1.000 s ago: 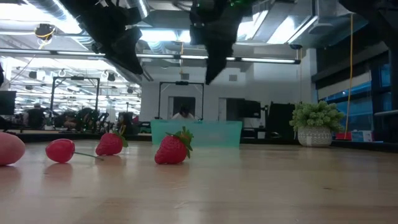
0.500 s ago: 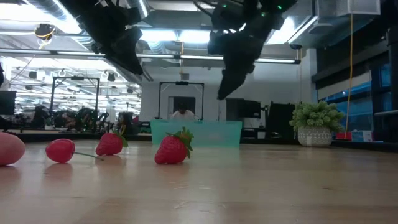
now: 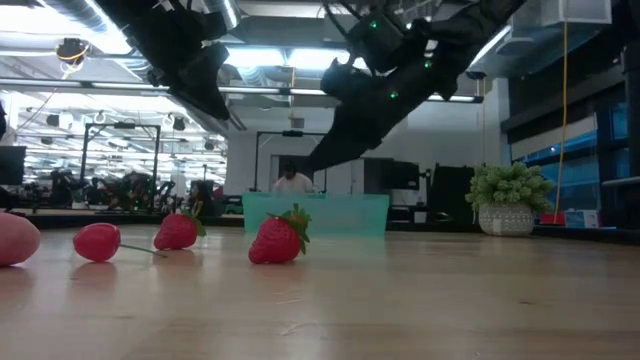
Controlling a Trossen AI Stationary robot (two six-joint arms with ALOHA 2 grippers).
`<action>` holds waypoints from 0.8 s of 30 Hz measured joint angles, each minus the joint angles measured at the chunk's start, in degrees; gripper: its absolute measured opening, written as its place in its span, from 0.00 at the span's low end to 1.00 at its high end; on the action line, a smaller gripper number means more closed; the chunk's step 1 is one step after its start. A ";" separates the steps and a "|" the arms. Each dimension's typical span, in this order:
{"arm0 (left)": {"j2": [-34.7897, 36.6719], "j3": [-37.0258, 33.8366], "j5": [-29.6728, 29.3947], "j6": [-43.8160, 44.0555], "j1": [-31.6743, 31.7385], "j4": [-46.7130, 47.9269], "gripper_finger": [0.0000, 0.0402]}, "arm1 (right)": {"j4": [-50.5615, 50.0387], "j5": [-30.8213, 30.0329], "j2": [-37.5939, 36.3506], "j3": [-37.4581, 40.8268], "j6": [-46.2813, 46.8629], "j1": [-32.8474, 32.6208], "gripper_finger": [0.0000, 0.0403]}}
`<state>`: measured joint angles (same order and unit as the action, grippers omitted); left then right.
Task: Pick and placing Produce into tupperware
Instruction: Put the red strawberry into the green container
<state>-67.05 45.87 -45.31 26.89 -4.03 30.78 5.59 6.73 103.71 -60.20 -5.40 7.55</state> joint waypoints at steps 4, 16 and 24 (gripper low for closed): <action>0.00 0.00 -0.01 -0.01 0.00 -0.19 0.20 | 3.33 -3.94 3.86 -0.02 3.75 0.07 0.52; -0.02 0.00 0.01 -0.01 0.00 0.06 0.25 | 4.12 -18.87 10.00 -1.90 8.36 1.48 0.52; -0.02 0.00 0.01 -0.04 0.01 0.03 0.24 | 4.10 -18.71 10.00 -1.92 9.73 3.17 0.52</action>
<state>-67.07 45.87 -45.31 26.85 -4.02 30.81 9.69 -11.98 113.71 -62.13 4.33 10.72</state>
